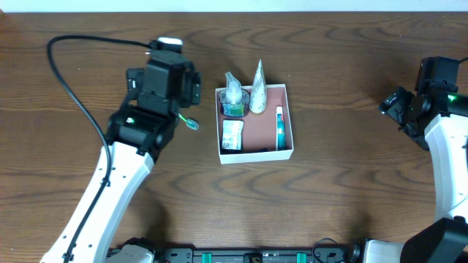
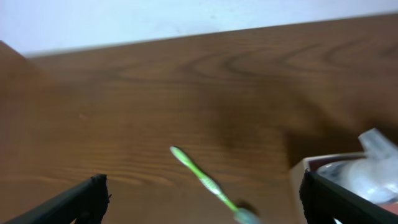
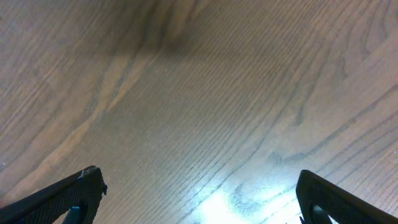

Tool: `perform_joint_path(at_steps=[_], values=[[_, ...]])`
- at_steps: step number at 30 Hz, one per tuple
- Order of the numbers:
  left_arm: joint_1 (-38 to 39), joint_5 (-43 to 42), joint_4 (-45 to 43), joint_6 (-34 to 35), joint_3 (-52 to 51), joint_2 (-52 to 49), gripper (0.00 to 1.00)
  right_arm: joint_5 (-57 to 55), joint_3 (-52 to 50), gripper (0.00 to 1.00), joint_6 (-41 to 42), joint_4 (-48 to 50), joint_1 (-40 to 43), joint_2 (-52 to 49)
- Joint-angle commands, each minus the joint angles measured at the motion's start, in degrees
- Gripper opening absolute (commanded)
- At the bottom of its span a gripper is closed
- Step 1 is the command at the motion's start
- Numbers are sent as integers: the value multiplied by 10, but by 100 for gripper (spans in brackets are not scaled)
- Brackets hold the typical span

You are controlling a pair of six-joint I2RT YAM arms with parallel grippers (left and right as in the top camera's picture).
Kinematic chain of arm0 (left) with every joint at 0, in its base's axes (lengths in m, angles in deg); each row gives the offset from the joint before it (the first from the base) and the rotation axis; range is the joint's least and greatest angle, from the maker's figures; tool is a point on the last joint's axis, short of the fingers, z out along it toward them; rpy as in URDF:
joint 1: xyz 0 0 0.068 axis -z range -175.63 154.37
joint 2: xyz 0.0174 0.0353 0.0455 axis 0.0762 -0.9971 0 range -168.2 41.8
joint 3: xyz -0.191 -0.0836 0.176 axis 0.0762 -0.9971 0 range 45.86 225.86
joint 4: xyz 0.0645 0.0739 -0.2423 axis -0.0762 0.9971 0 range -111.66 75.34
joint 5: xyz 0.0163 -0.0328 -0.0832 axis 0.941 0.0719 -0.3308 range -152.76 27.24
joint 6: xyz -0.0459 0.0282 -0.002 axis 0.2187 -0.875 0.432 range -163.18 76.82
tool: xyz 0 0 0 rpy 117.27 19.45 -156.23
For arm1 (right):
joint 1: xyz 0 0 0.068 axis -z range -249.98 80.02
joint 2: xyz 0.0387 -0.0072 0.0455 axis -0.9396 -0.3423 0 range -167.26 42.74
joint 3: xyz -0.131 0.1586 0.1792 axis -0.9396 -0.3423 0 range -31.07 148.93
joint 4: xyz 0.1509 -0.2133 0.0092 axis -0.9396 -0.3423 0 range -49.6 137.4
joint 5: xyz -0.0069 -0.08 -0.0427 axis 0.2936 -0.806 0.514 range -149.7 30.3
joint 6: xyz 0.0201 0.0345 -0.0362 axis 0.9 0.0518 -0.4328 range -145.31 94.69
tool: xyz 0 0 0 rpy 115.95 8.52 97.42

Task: Pack container
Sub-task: 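Move the left gripper to the green toothbrush and grasp it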

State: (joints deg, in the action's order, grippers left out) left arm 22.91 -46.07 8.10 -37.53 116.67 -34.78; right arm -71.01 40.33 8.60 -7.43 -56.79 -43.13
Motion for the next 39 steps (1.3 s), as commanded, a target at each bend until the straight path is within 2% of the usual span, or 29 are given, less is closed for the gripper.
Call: perform_joint_path(at_steps=[1,5,10,18,26,39], values=[[-24,-59,0,108,-1,-23,98,-2,1,99,-1,-1,3,-3],[-59,-53,12,221,1,-76,98,-2,1,99,-1,-1,3,-3],[-90,-99,79,243,48,-160,98,-2,1,99,-1,-1,3,-3],[-102,-104,234,252,205,-287,98,-2,1,99,-1,-1,3,-3],[-134,-228,238,292,214,-339,98,-2,1,99,-1,-1,3,-3],[-143,-235,244,291,214,-414,98,-2,1,99,-1,-1,3,-3]])
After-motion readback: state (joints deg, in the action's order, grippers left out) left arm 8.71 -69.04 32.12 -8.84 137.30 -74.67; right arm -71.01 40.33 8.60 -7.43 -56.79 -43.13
